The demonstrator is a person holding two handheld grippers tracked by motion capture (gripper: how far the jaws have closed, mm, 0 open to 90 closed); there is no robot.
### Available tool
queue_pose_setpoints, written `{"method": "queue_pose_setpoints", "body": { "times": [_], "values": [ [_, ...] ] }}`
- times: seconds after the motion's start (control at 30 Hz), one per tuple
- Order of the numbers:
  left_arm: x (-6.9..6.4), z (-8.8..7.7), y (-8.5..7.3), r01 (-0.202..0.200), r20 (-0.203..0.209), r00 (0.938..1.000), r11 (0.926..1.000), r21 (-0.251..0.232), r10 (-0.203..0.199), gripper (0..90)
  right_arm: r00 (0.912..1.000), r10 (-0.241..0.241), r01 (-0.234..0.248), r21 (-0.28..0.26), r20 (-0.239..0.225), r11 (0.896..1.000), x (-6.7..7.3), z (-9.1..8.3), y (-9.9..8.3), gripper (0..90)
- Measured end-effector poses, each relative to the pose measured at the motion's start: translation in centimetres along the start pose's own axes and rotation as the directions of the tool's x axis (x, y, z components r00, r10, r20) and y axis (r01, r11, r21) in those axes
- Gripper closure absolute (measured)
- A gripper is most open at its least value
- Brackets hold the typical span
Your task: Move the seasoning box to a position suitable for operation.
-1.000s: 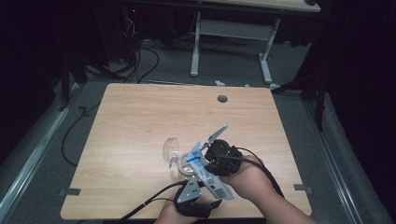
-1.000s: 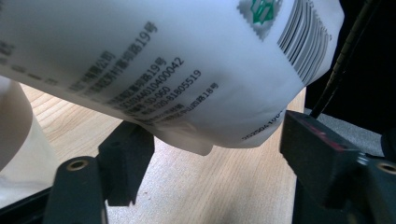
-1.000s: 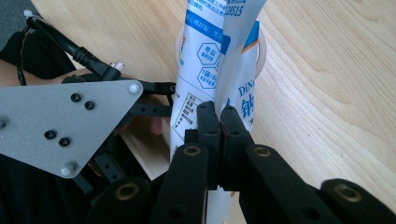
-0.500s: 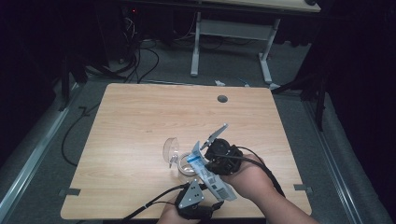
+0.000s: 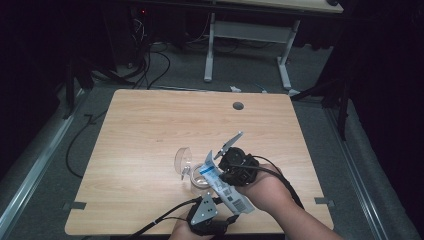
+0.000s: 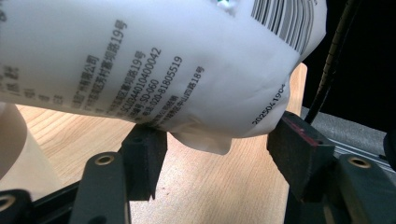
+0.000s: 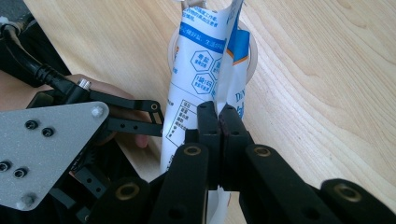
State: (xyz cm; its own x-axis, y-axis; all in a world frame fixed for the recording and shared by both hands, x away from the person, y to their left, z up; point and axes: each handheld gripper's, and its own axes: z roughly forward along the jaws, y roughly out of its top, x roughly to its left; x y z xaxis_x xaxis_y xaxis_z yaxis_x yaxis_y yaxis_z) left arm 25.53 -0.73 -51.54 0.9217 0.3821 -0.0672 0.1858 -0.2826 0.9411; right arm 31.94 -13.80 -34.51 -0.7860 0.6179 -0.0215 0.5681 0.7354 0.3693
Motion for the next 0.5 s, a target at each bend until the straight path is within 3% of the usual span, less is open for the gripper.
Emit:
{"method": "queue_pose_setpoints", "body": {
  "times": [0.5],
  "values": [
    [-0.25, -0.63, -0.03, 0.013, -0.008, 0.9999, 0.9996, -0.024, -0.014, 42.9, 0.9998, -0.015, 0.015, 0.007, 0.013, 1.000, 0.22, 0.05, 0.57, 89.7]
  ]
}}
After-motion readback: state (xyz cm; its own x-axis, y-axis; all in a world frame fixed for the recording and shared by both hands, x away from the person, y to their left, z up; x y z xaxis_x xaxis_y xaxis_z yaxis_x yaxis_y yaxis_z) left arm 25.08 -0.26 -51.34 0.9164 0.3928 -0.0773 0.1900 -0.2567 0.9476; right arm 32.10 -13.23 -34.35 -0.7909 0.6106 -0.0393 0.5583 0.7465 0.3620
